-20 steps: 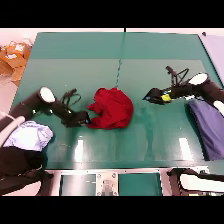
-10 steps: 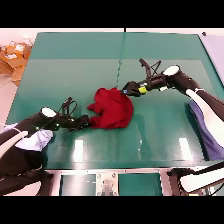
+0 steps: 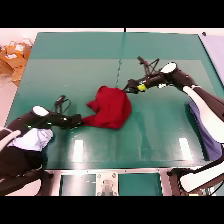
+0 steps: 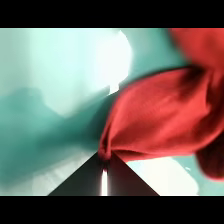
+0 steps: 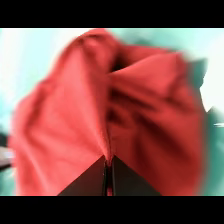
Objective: Fold the shirts.
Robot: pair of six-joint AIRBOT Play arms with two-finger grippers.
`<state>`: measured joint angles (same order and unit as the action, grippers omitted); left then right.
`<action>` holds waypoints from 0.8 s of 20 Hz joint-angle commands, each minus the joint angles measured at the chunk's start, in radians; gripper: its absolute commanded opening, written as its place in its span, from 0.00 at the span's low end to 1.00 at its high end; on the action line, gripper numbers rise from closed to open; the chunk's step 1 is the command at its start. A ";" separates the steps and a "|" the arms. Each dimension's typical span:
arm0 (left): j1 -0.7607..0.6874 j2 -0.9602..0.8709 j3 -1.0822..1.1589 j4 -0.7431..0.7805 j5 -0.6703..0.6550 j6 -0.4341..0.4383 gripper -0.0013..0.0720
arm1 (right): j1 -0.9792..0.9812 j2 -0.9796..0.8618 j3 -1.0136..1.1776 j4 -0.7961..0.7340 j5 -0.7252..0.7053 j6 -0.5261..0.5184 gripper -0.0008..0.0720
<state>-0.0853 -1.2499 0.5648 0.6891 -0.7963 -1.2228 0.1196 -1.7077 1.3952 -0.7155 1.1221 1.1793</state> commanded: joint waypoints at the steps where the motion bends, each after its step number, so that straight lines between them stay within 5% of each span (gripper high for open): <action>1: 0.177 0.092 0.003 0.130 -0.092 -0.034 0.05 | -0.134 0.025 -0.020 -0.139 0.013 0.078 0.03; 5: 0.342 0.179 0.051 0.110 -0.125 -0.031 0.05 | -0.253 0.073 -0.098 -0.143 0.040 0.066 0.03; 9: 0.340 0.183 0.175 -0.205 -0.240 0.137 0.05 | -0.245 0.155 -0.087 0.097 0.088 -0.027 0.03; 12: 0.340 0.225 0.433 -0.333 -0.339 0.192 0.05 | -0.254 0.299 0.039 0.283 0.087 -0.082 0.03; 16: 0.340 0.299 0.869 -0.344 -0.399 0.194 0.05 | -0.261 0.544 0.251 0.285 0.053 -0.111 0.03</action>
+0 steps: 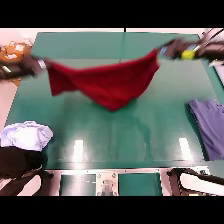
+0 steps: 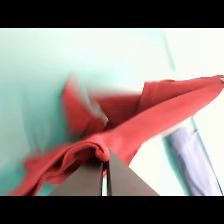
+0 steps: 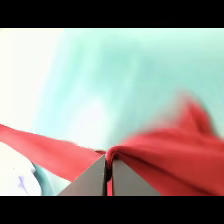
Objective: Fold the shirts.
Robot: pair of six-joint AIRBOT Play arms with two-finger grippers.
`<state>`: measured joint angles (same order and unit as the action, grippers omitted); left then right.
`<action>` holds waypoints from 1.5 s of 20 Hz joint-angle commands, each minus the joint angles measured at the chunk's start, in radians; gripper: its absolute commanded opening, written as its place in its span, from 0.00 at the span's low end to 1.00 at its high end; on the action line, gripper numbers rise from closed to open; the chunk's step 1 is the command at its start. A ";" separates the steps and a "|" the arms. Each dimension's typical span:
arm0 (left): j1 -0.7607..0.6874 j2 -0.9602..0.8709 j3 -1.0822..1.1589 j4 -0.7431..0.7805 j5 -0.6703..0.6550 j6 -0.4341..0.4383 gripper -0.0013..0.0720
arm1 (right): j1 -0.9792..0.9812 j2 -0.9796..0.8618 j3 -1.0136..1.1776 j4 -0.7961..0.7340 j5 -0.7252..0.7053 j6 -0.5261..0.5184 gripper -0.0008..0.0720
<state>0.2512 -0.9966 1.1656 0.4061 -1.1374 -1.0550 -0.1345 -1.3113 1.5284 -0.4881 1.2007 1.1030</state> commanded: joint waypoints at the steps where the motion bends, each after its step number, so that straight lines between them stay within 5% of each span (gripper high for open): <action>1: 0.003 0.061 0.365 -0.060 -0.056 0.025 0.05 | -0.012 0.216 0.146 0.054 -0.056 -0.035 0.03; 5: 0.003 0.090 0.693 -0.023 -0.045 0.019 0.05 | -0.019 0.464 0.165 -0.064 -0.192 -0.035 0.03; 10: 0.003 0.070 0.756 0.105 0.016 -0.045 0.05 | -0.019 0.526 0.164 -0.159 -0.293 -0.029 0.03; 19: 0.003 -0.252 0.426 0.134 -0.147 -0.095 0.05 | 0.077 0.080 0.000 -0.167 -0.257 0.022 0.03; 27: 0.003 -0.471 0.010 0.138 -0.027 -0.017 0.05 | 0.190 -0.396 0.016 -0.044 -0.303 0.076 0.04; 29: 0.003 -0.508 -0.032 0.142 -0.010 -0.008 0.05 | 0.176 -0.435 0.015 -0.054 -0.270 0.112 0.34; 30: 0.003 -0.520 -0.050 0.145 0.000 -0.005 0.05 | 0.148 -0.436 0.015 -0.064 -0.240 0.153 0.37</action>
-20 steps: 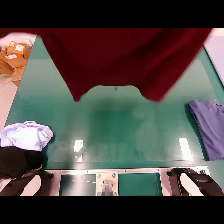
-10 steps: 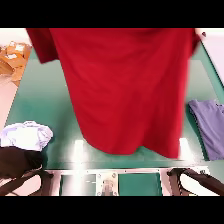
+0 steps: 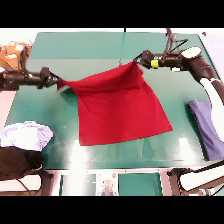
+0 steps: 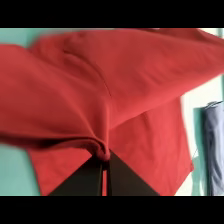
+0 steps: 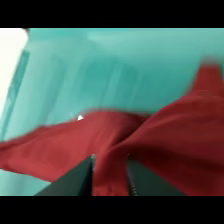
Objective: Fold the shirts.
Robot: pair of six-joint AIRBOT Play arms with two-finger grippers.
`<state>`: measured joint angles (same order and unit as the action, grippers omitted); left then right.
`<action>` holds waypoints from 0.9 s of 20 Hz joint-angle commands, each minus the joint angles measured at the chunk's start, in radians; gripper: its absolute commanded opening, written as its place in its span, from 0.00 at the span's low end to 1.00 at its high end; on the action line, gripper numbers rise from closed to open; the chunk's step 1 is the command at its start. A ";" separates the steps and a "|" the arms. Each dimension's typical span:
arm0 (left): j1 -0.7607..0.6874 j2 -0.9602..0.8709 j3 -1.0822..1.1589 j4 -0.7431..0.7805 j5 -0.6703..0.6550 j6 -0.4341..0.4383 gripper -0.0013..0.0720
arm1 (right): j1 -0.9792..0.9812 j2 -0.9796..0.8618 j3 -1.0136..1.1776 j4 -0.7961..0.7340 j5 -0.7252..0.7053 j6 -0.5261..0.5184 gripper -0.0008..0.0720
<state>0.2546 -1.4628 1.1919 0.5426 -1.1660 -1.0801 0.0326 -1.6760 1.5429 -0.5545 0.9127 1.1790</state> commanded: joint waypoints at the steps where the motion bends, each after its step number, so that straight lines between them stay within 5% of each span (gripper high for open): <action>1: 0.000 -0.063 -0.090 0.010 0.036 0.032 0.05 | -0.058 -0.068 0.001 0.000 0.087 0.098 0.37; 2: 0.000 -0.069 -0.099 0.016 0.037 0.045 0.05 | -0.110 -0.060 0.000 0.001 0.148 0.105 0.26; 3: 0.000 -0.072 -0.100 0.037 0.033 0.045 0.05 | -0.158 -0.051 -0.004 0.000 0.215 0.105 0.04; 9: 0.000 -0.072 -0.100 0.154 -0.132 0.050 0.05 | -0.326 0.301 -0.483 -0.205 0.240 0.184 0.03; 10: 0.000 -0.071 -0.099 0.179 -0.179 0.051 0.25 | -0.345 0.407 -0.613 -0.262 0.229 0.225 0.03; 11: 0.003 -0.070 -0.091 0.194 -0.203 0.049 0.84 | -0.363 0.507 -0.726 -0.289 0.229 0.255 0.03; 12: 0.009 -0.070 -0.069 0.196 -0.213 0.032 0.97 | -0.378 0.614 -0.837 -0.305 0.230 0.278 0.03; 14: 0.023 -0.070 0.009 0.199 -0.207 0.033 0.98 | -0.400 0.814 -1.007 -0.351 0.230 0.350 0.04; 15: 0.026 -0.070 0.055 0.202 -0.199 0.034 0.98 | -0.404 0.906 -1.072 -0.387 0.235 0.403 0.04; 18: 0.030 -0.071 0.179 0.209 -0.101 0.032 0.98 | -0.404 1.128 -1.238 -0.465 0.275 0.583 0.51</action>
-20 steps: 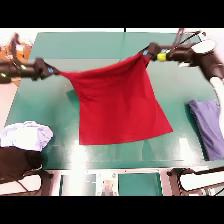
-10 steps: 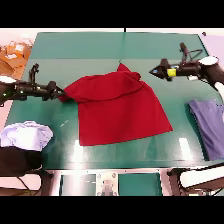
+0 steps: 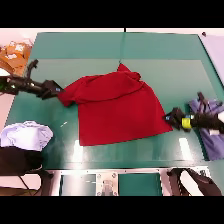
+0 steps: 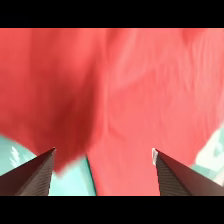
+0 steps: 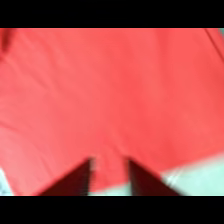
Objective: Fold the shirts.
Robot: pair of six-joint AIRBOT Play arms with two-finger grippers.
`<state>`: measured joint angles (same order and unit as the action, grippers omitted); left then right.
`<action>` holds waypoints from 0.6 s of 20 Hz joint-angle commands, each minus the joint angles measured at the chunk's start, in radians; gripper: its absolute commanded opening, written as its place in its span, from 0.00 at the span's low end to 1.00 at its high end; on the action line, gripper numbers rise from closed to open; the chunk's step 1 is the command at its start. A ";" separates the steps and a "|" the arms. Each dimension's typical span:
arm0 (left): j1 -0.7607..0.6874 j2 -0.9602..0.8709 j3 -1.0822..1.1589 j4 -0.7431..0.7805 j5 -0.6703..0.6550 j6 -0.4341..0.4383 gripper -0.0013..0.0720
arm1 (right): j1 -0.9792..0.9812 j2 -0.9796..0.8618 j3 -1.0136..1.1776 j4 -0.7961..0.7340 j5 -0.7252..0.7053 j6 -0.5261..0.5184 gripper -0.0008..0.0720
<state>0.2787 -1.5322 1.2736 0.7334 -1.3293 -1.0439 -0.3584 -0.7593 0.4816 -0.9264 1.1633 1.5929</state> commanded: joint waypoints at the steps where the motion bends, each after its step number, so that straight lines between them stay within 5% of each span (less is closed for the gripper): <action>1: 0.005 -0.002 0.119 0.021 0.095 -0.003 0.98 | -0.013 0.257 -0.226 -0.103 0.027 0.216 0.53; 3: 0.006 -0.001 0.135 0.022 0.142 -0.003 0.98 | -0.012 0.295 -0.314 -0.090 -0.020 0.267 0.61; 8: 0.006 -0.002 0.135 0.035 0.151 -0.002 0.98 | -0.012 0.174 -0.398 0.027 -0.385 0.237 0.59; 12: 0.006 -0.002 0.135 0.040 0.142 -0.002 0.98 | -0.010 -0.115 -0.324 0.241 -0.579 -0.007 0.49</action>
<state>0.2840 -1.5337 1.4052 0.7670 -1.1908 -1.0462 -0.3702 -0.7101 0.1295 -0.8188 0.7609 1.7409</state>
